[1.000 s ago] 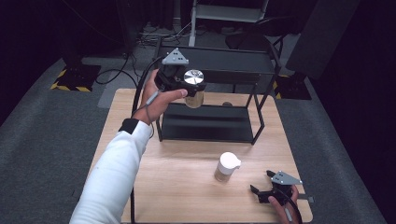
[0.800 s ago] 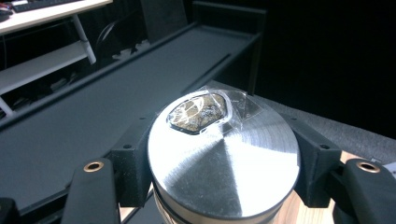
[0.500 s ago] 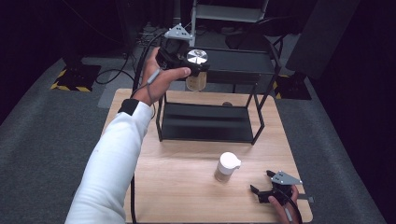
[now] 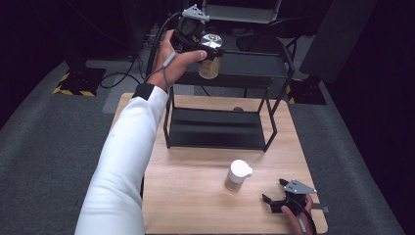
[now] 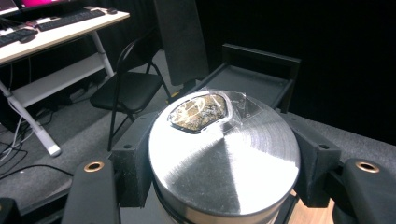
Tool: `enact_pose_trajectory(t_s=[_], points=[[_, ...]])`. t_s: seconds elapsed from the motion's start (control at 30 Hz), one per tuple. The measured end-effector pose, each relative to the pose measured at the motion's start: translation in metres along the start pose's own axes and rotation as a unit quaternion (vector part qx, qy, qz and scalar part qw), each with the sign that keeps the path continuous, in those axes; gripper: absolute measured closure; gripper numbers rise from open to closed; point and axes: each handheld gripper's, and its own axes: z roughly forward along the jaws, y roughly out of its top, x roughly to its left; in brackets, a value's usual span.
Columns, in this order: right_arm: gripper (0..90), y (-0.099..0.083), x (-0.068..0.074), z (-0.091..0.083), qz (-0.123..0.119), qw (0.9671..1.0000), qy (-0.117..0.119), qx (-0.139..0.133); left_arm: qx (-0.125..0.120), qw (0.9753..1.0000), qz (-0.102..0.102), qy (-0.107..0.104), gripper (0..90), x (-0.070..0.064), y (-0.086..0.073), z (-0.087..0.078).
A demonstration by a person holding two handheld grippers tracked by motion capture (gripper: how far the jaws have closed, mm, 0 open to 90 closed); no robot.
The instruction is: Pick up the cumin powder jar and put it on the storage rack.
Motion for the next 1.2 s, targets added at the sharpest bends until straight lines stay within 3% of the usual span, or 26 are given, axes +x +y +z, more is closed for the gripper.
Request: enact_pose_trajectory(t_s=[0.57,0.9,1.2], points=[[0.1,0.000,0.000,0.000,0.000,1.0000,0.000,0.000,0.003,0.9997,-0.012,0.023,34.6,0.033,0.004,0.040],[0.1,0.000,0.000,0.000,0.000,1.0000,0.000,0.000,0.014,0.9995,-0.012,0.025,34.6,0.036,0.004,0.060],[0.1,0.000,0.000,0.000,0.000,1.0000,0.000,0.000,0.004,0.9995,-0.023,0.021,34.6,0.039,-0.002,0.065]])
